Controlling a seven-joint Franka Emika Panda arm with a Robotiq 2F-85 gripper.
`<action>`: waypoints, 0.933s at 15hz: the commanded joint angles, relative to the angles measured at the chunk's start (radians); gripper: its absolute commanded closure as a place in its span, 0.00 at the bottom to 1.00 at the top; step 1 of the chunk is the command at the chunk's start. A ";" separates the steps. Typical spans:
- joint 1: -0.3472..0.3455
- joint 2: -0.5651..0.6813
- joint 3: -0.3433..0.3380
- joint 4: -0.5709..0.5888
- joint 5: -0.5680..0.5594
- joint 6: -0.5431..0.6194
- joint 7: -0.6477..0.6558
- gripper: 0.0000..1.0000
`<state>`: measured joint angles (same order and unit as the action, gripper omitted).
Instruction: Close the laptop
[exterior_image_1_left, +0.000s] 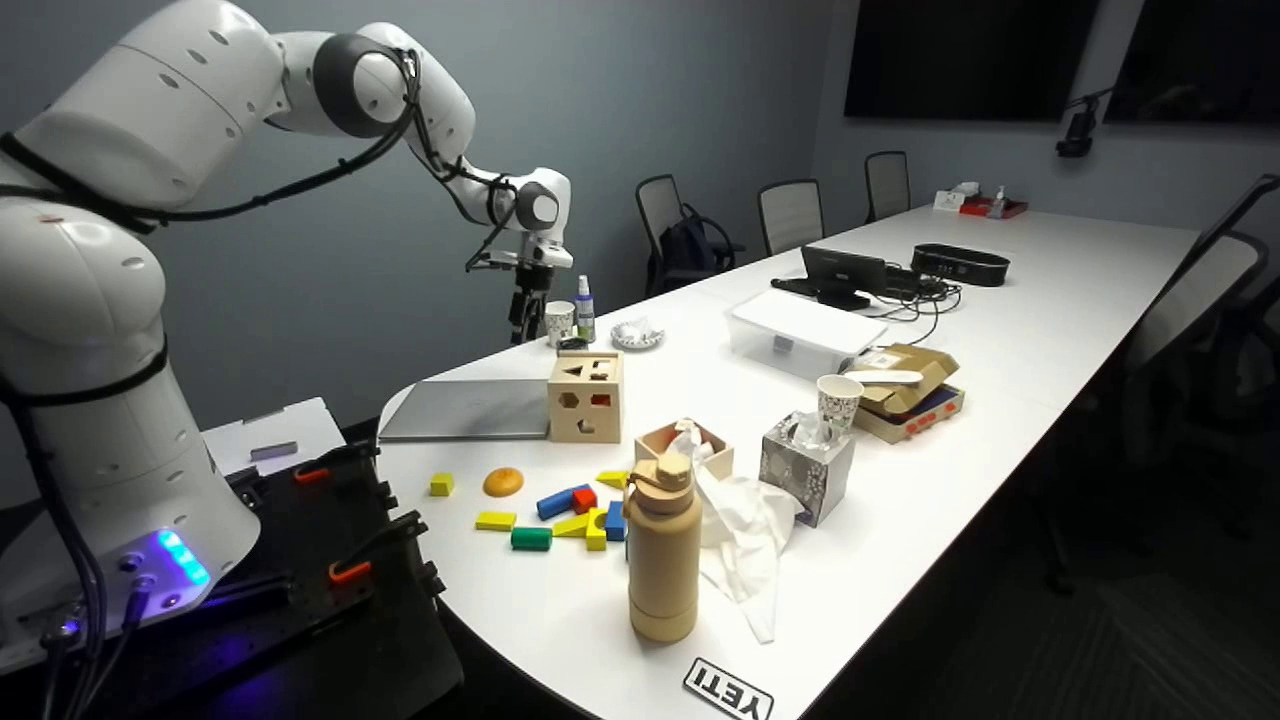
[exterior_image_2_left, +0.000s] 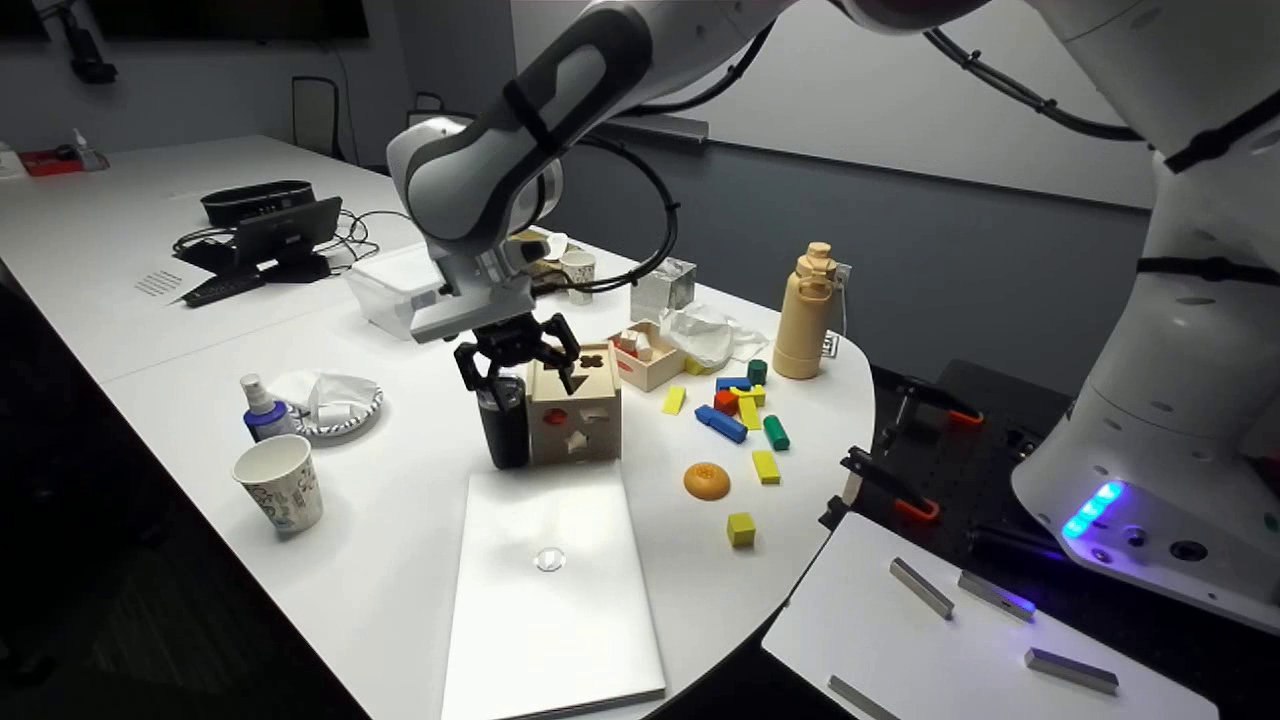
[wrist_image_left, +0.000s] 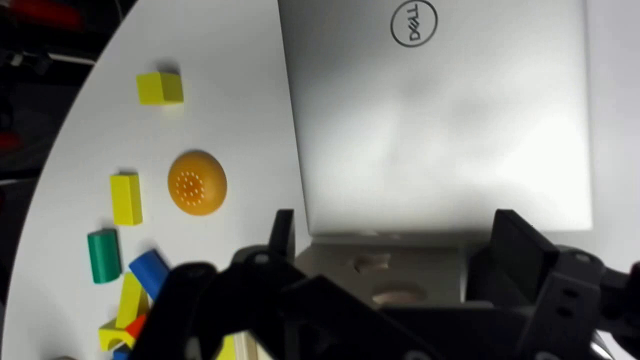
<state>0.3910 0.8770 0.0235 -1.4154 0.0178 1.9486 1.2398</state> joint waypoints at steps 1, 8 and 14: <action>0.011 -0.218 -0.007 -0.230 -0.074 0.152 -0.021 0.00; -0.031 -0.519 0.018 -0.519 -0.134 0.275 -0.093 0.00; -0.080 -0.639 0.046 -0.631 -0.122 0.285 -0.184 0.00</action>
